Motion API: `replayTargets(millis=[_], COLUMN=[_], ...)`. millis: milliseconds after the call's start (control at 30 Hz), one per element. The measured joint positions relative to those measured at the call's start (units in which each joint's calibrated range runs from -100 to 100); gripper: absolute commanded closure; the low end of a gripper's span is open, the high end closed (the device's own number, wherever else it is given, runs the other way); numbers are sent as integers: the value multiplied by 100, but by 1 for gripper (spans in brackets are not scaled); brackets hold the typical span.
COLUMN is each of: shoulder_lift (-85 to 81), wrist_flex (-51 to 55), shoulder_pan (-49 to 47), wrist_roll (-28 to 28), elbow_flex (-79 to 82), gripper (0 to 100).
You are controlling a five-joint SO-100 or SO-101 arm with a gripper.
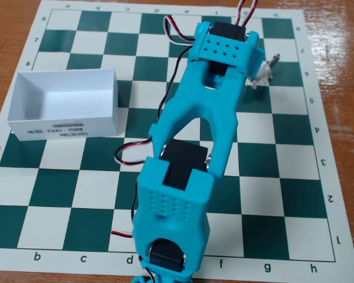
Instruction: Grab the toy horse and put it in the box.
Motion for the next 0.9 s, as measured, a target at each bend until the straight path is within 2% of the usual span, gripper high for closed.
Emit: replayTargets(millis=[533, 667, 900], shoulder_lift=[1957, 2145, 2264], wrist_flex=[-324, -508, -534], shoulder_pan=[441, 441, 441], wrist_roll=[-193, -312, -572], elbow_flex=[-2403, -2702, -2756], gripper=[99, 93, 89])
